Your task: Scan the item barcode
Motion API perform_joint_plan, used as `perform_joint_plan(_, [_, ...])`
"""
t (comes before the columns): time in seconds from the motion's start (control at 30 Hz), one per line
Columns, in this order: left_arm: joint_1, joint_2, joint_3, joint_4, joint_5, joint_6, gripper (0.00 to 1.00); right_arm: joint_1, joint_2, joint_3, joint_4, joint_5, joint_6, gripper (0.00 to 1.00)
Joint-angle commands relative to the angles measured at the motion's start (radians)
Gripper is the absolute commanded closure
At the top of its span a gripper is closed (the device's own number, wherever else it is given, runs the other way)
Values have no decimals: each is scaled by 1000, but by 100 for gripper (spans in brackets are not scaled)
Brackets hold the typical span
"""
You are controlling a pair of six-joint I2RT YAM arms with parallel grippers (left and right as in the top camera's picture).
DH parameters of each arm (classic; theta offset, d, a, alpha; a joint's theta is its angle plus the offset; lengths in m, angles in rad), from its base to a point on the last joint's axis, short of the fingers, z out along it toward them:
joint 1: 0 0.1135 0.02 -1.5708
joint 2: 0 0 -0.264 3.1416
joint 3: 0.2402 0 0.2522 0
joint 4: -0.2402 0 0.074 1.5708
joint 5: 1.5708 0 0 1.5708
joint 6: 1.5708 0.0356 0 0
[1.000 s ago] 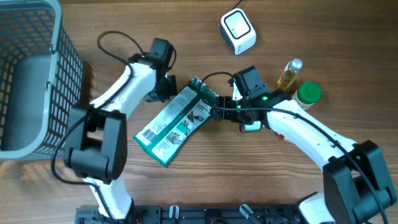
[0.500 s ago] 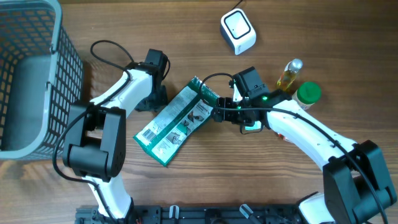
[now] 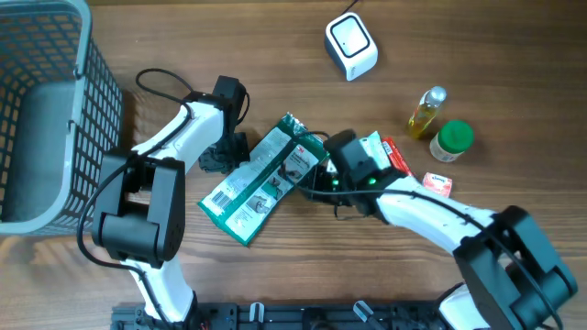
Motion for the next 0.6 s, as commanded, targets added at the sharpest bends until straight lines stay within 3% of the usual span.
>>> perform_joint_plan(0.0, [1, 18, -27, -1, 43, -10, 92, 35, 80, -19, 51, 82, 103, 82])
perform_joint_plan(0.17, [1, 18, -27, -2, 62, -10, 92, 38, 182, -19, 216, 92, 94, 82])
perform_joint_plan(0.33, [-13, 18, -27, -17, 122, -10, 92, 27, 204, -19, 341, 247, 91, 80])
perform_joint_plan(0.43, [-41, 18, -27, -31, 122, -10, 91, 5, 204, -19, 357, 307, 91, 71])
perform_joint_plan(0.57, [-76, 18, -27, -27, 121, -10, 91, -19, 200, -19, 328, 166, 38, 46])
